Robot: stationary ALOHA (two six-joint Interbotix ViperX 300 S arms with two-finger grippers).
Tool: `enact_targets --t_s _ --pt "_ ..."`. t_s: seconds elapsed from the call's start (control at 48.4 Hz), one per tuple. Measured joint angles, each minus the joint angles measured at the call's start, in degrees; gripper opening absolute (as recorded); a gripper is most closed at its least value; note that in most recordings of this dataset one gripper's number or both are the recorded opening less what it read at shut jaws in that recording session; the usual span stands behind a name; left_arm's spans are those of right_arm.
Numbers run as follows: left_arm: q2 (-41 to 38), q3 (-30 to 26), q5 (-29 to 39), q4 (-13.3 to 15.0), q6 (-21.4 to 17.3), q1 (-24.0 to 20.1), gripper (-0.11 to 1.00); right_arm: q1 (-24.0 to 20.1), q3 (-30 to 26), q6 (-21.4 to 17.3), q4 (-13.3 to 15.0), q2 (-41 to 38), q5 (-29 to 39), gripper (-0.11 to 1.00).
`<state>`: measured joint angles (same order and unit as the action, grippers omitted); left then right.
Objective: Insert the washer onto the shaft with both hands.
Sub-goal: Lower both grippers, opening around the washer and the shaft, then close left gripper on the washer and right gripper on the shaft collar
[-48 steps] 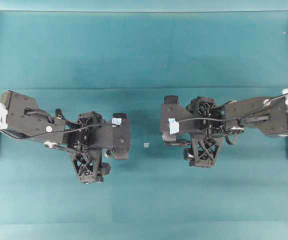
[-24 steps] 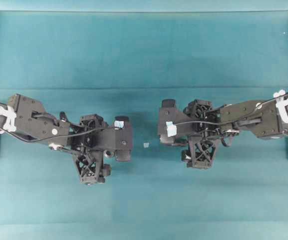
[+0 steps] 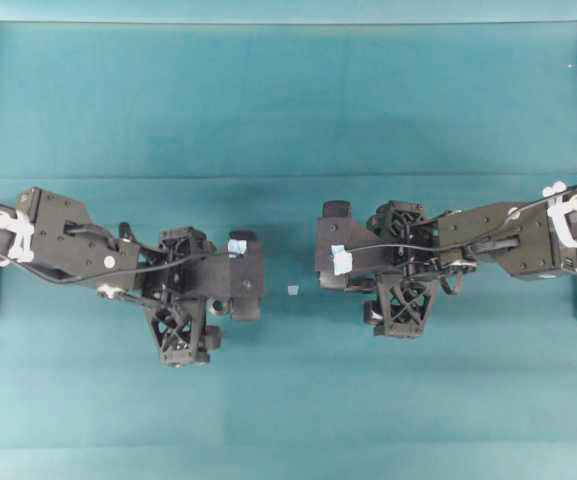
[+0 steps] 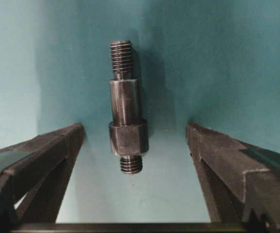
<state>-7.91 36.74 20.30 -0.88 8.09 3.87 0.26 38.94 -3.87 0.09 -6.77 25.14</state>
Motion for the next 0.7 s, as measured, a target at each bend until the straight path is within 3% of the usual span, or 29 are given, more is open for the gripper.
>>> enact_targets --t_s 0.703 --pt "0.0 0.0 -1.0 0.0 -0.1 -0.7 0.94 0.0 0.3 0.0 0.0 0.0 -0.7 0.95"
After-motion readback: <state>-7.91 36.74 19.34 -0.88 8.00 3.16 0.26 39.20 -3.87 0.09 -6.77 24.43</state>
